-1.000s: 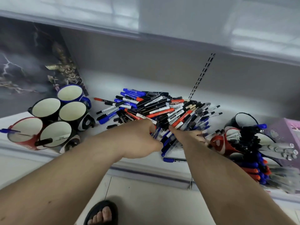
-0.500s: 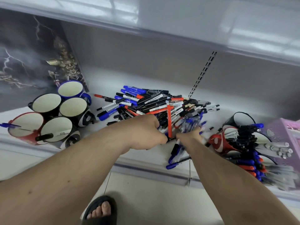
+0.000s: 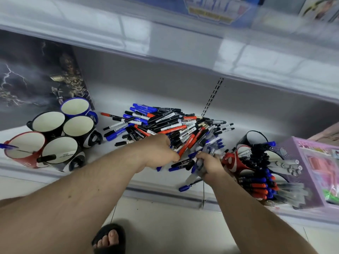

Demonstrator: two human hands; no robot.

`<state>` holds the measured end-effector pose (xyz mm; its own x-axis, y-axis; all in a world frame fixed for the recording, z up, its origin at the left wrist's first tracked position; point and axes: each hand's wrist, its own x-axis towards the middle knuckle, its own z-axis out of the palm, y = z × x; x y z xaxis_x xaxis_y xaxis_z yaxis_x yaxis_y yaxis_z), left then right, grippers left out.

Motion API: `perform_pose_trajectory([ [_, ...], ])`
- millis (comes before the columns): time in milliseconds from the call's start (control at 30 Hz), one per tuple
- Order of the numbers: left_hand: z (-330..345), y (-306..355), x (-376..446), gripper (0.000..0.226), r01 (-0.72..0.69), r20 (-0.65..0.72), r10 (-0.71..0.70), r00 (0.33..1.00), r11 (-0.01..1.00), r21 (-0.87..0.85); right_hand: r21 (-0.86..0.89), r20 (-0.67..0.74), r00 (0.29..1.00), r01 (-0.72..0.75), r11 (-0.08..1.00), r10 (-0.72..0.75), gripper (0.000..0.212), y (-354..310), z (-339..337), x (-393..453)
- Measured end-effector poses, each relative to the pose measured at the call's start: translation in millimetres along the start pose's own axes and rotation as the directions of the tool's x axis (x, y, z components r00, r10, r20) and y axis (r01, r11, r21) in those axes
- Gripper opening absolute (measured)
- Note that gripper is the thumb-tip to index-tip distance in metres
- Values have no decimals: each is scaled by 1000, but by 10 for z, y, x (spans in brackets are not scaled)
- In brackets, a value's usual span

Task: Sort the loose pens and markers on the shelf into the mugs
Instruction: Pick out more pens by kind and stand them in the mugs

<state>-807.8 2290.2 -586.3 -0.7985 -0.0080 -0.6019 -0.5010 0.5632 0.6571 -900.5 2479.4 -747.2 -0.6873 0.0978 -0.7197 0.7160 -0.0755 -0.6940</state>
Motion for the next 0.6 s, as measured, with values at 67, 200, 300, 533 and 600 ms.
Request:
perform_pose_trajectory([
  [67, 52, 12, 3, 32, 10, 28, -10, 1000, 1000, -22, 57, 62, 998, 14, 998, -18, 40, 43, 71, -144],
  [200, 177, 36, 1, 44, 55, 42, -51, 998, 993, -101, 218, 216, 969, 68, 974, -116, 36, -40, 303, -448],
  [300, 251, 32, -1, 95, 133, 70, -121, 990, 970, -204, 292, 353, 919, 70, 954, -175, 28, -143, 479, -765],
  [533, 339, 19, 85, 41, 167, 219, -55, 974, 828, -535, 341, 370, 922, -18, 940, -117, 36, -218, 613, -1024],
  [600, 353, 6, 117, 45, 154, 219, -42, 975, 835, -528, 315, 353, 929, -10, 949, -107, 26, -227, 564, -1000],
])
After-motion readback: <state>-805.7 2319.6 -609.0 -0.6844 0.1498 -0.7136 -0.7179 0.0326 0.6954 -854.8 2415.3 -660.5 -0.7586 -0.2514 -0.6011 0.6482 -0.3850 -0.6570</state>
